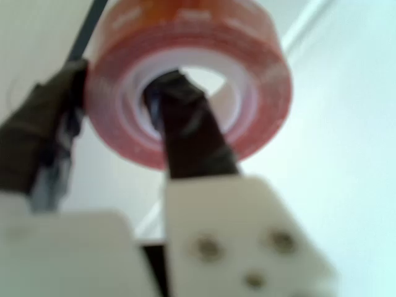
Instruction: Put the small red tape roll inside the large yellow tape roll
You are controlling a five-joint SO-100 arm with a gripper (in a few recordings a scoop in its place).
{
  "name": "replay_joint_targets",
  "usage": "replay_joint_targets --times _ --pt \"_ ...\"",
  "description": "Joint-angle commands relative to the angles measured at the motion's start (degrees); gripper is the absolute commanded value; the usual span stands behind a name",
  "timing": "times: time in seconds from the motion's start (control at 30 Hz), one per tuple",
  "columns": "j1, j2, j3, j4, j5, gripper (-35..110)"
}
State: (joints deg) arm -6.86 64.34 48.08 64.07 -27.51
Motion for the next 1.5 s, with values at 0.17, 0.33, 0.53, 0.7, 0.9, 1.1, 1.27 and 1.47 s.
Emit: replay_joint_targets --times 0.17,0.33,0.53,0.7,0.9,1.1,1.27,1.47 --pt "-5.89 -20.30 -47.37 -2.55 -0.44 0" --pt "-8.09 -22.32 -44.30 -9.05 -0.35 0" --pt "-9.23 -26.02 -43.59 -11.69 -0.35 0" --pt "-8.17 -30.15 -42.36 -11.34 -0.26 0" --pt "-6.15 -34.98 -42.36 -10.72 0.18 0" --pt "-5.98 -35.24 -42.54 -6.94 2.72 7" --pt "-6.42 -35.16 -42.71 -3.34 4.04 18" --pt "-6.24 -34.80 -44.30 -0.62 4.13 19"
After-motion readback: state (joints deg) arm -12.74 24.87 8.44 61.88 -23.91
